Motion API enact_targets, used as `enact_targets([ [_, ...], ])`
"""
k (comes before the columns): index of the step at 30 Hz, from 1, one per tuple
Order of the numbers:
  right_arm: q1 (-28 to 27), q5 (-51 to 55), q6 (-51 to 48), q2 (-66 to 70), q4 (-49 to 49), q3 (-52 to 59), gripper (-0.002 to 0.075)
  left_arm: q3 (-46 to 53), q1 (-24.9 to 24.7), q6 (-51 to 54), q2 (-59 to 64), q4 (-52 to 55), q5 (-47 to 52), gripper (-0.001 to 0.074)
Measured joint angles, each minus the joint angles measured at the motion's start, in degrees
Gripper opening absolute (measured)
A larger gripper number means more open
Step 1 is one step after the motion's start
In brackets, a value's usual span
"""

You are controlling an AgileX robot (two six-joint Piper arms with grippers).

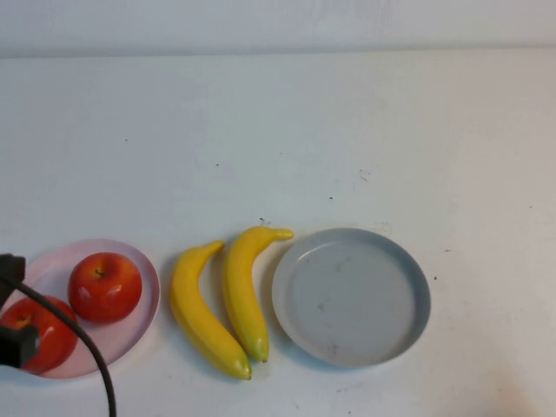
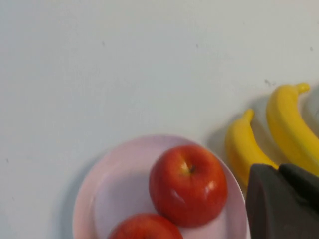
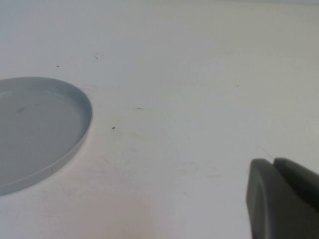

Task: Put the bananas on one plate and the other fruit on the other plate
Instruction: Put another type of fruit in the right plate

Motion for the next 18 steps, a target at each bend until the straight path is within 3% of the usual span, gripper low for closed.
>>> enact_targets([
  [5,0.00,0.00,0.00,0.00,0.00,0.00,-0.0017,6.61,-0.10,0.50,-4.77,0.00,-16.69,0.0000],
  [10,0.00,0.00,0.00,0.00,0.00,0.00,-0.0017,20.17,1.71,-0.87,-17.11,0.37,-32.90,0.0000],
  [18,0.00,0.00,0.00,0.00,0.00,0.00,-0.0017,33.38,8.64,-7.17,-32.65,4.38,-37.09,0.0000],
])
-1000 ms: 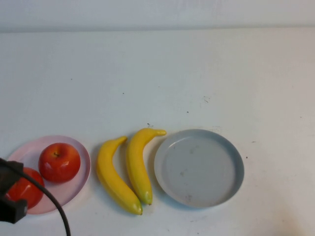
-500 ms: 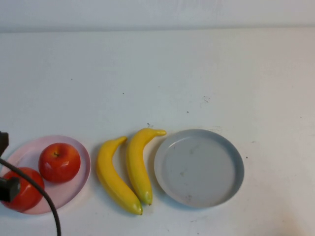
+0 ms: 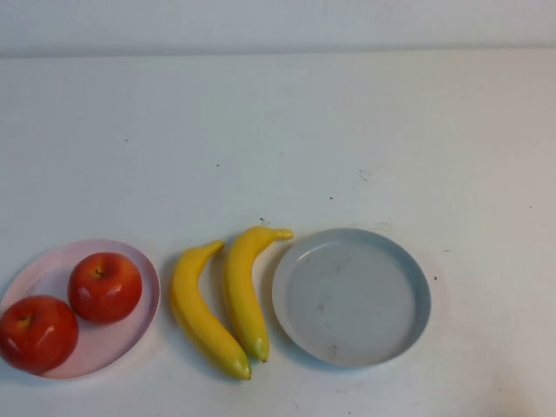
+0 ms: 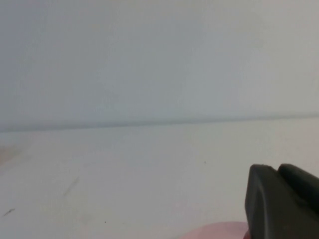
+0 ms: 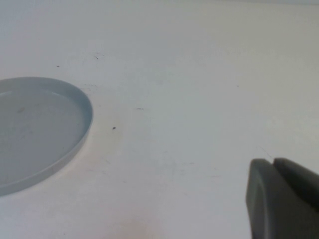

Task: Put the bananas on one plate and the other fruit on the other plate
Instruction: Put another type of fruit in the right plate

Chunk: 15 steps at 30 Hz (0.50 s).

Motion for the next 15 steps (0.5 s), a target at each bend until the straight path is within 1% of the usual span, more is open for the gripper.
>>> enact_targets([
  [4,0.00,0.00,0.00,0.00,0.00,0.00,-0.0017,2.58,1.07,-0.73,-3.20,1.03,1.64,0.0000],
  [7,0.00,0.00,0.00,0.00,0.00,0.00,-0.0017,2.58,1.07,-0.95,-4.55,1.86,6.53,0.0000],
  [13,0.00,0.00,0.00,0.00,0.00,0.00,-0.0017,2.66,1.07,-0.95,-4.65,2.93,20.94,0.0000],
  [15,0.00,0.00,0.00,0.00,0.00,0.00,-0.0017,2.71,1.07,-0.95,-4.65,3.06,23.76,0.0000],
])
